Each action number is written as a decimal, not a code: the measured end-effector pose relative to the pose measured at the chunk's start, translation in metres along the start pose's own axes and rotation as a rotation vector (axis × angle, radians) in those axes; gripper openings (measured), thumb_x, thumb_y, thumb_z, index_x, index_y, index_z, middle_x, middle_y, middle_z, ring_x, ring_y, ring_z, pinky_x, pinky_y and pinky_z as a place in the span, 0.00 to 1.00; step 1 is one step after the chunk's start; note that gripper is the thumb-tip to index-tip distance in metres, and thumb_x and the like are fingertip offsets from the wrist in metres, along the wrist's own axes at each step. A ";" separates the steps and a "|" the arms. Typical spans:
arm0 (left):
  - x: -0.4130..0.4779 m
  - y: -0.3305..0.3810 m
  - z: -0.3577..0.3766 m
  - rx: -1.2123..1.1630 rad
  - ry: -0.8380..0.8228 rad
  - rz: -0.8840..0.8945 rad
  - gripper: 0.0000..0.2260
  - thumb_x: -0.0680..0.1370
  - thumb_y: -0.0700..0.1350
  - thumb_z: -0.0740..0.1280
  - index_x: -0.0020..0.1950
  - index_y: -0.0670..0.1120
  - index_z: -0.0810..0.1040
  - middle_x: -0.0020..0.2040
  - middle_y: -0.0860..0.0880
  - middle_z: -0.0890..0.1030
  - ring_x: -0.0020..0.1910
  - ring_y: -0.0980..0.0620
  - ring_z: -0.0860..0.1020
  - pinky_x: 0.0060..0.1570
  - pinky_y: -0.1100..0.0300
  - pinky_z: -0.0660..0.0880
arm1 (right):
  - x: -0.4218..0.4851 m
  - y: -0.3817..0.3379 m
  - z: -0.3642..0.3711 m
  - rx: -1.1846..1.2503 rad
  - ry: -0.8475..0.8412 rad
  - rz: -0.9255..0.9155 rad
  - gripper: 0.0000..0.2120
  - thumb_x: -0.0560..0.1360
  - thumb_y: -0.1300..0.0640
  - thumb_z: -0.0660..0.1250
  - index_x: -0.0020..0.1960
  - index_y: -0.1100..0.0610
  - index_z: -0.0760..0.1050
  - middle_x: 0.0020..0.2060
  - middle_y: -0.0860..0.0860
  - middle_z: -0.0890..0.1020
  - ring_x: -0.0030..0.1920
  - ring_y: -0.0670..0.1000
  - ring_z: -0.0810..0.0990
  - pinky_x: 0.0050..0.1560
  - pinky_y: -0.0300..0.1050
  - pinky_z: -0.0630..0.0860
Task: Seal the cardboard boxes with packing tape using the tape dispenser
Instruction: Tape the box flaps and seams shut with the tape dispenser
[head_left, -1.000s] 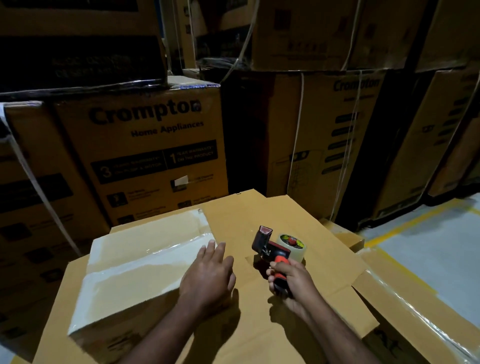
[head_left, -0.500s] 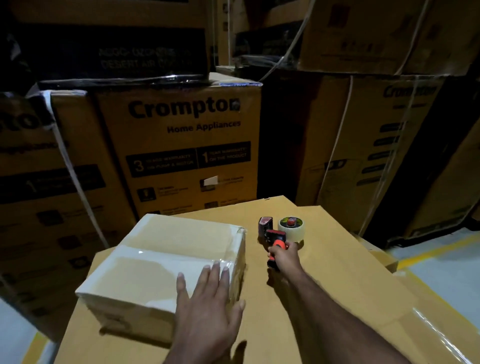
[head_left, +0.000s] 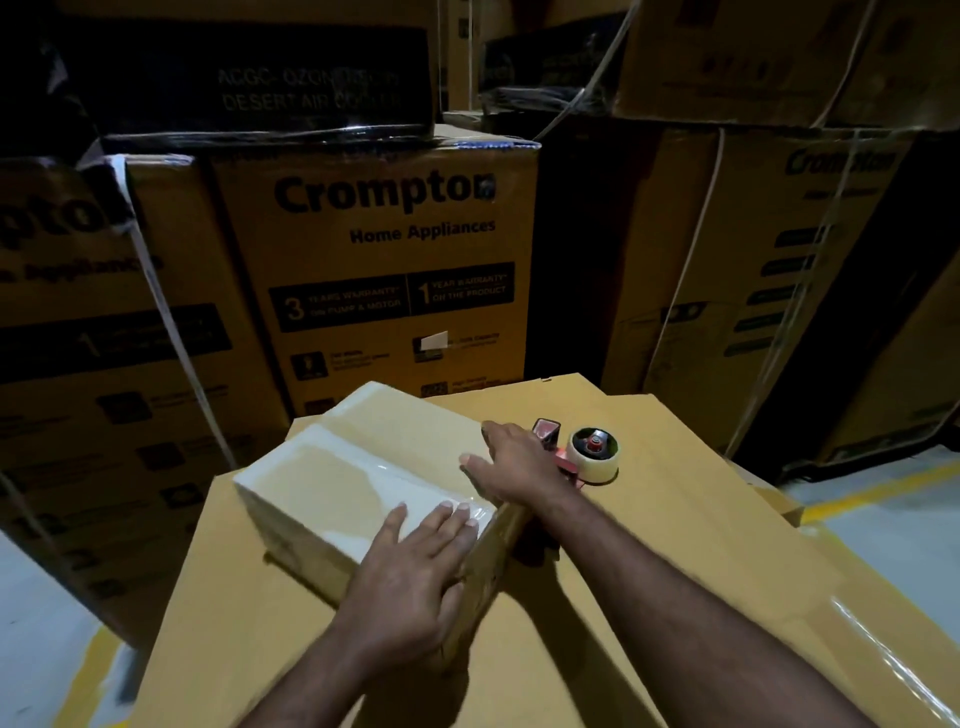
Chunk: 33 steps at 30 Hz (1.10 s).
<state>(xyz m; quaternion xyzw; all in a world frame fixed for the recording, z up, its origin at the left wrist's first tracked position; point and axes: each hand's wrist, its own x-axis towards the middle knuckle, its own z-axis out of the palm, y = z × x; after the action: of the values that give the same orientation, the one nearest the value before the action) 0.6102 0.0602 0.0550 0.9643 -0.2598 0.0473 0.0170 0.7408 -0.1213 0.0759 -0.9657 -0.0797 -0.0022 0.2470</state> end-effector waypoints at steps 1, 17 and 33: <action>-0.004 -0.008 -0.005 -0.015 -0.025 -0.015 0.27 0.77 0.56 0.58 0.76 0.54 0.71 0.76 0.55 0.71 0.76 0.54 0.69 0.73 0.45 0.54 | -0.003 -0.001 0.003 -0.062 -0.022 -0.016 0.32 0.77 0.36 0.59 0.75 0.52 0.64 0.67 0.55 0.72 0.68 0.59 0.69 0.64 0.56 0.71; -0.026 -0.003 -0.001 -0.056 0.163 -0.464 0.23 0.77 0.57 0.67 0.70 0.50 0.72 0.71 0.45 0.70 0.74 0.40 0.66 0.66 0.27 0.65 | -0.093 -0.045 0.039 -0.368 0.015 -0.409 0.30 0.81 0.41 0.43 0.81 0.50 0.53 0.81 0.55 0.51 0.81 0.56 0.44 0.75 0.65 0.39; -0.020 -0.052 -0.022 0.021 -0.098 -0.368 0.44 0.69 0.77 0.46 0.80 0.55 0.61 0.81 0.58 0.59 0.81 0.51 0.53 0.74 0.29 0.48 | -0.080 -0.036 0.061 -0.057 0.208 -0.716 0.17 0.74 0.48 0.60 0.54 0.52 0.84 0.56 0.48 0.85 0.61 0.48 0.80 0.64 0.54 0.73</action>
<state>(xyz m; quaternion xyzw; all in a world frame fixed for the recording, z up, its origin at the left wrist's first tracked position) 0.6175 0.1162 0.0741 0.9969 -0.0789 -0.0007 0.0026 0.6538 -0.0736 0.0358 -0.8778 -0.3868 -0.1885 0.2106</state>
